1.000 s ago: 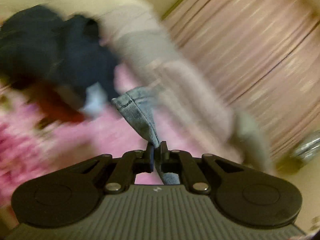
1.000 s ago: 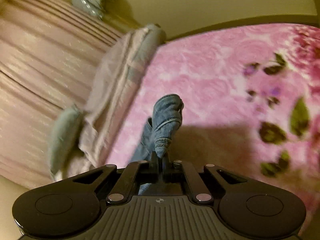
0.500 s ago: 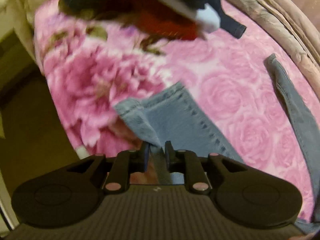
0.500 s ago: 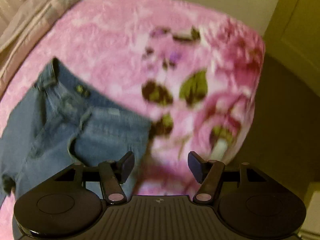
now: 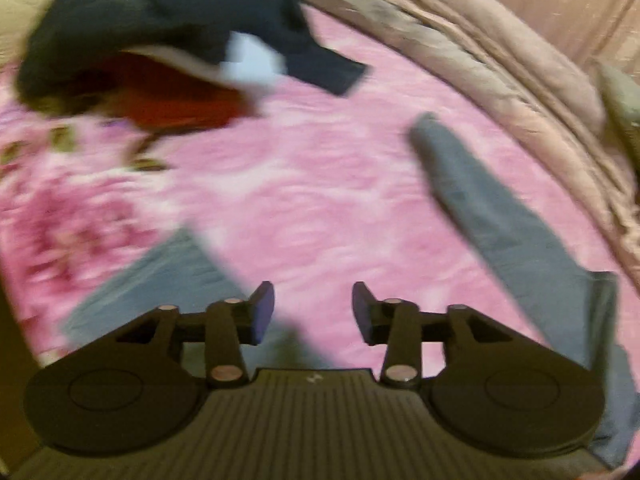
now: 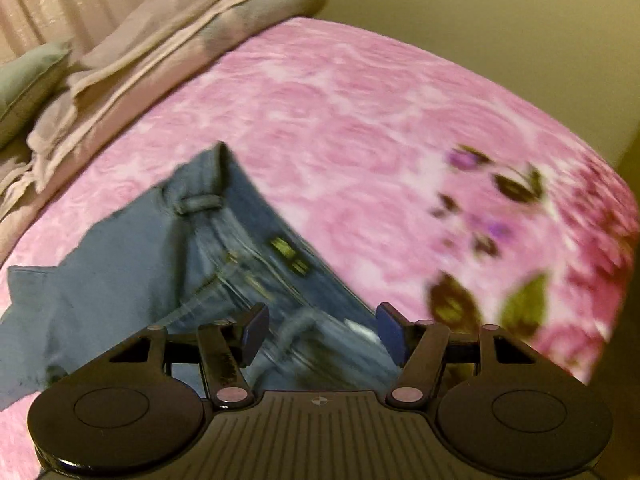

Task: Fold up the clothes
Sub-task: 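Open the right tool off the waistband, then open the left tool, then move the left tool to the jeans leg hem and grasp it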

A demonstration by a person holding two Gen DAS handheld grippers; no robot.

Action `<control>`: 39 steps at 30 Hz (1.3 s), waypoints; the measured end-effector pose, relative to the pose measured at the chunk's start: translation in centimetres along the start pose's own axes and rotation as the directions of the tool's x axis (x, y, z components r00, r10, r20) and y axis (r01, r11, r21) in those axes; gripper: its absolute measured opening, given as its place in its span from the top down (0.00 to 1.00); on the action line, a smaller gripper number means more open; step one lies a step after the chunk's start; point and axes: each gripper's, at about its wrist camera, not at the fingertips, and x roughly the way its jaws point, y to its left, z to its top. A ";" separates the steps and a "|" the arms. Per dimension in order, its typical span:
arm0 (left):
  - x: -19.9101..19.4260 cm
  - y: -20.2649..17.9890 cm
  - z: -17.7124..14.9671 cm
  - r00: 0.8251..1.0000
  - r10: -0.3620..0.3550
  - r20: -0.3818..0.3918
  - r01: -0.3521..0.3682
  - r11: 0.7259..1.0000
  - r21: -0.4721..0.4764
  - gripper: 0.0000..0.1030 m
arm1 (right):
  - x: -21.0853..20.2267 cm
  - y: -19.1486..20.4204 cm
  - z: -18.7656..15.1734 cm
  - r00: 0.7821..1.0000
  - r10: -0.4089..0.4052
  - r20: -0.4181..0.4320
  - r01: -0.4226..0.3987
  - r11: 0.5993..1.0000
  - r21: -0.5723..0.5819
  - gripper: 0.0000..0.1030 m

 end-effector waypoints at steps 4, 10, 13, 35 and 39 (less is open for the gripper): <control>4.0 -3.8 1.9 0.993 -0.115 -0.031 0.114 0.993 -0.017 0.61 | 3.3 2.7 2.9 0.999 0.050 0.003 -0.049 0.998 -0.043 0.20; 8.5 -7.3 4.0 0.983 -0.171 -0.067 0.166 0.983 -0.073 0.60 | 8.5 5.7 8.4 0.992 0.122 0.026 -0.119 0.989 -0.084 0.18; 10.5 -8.1 4.4 0.982 -0.164 -0.091 0.155 0.983 -0.102 0.60 | 11.5 6.8 11.1 0.990 0.137 0.012 -0.135 0.984 -0.118 0.18; 16.8 -11.8 9.2 0.959 -0.272 0.079 0.283 0.935 -0.212 0.93 | 16.7 8.8 14.6 0.975 0.216 -0.049 -0.221 0.961 -0.168 0.86; 10.7 -12.2 13.1 0.910 -0.283 0.304 0.287 0.958 0.033 0.90 | 13.8 7.7 15.3 0.978 0.181 0.102 -0.162 0.972 -0.170 0.86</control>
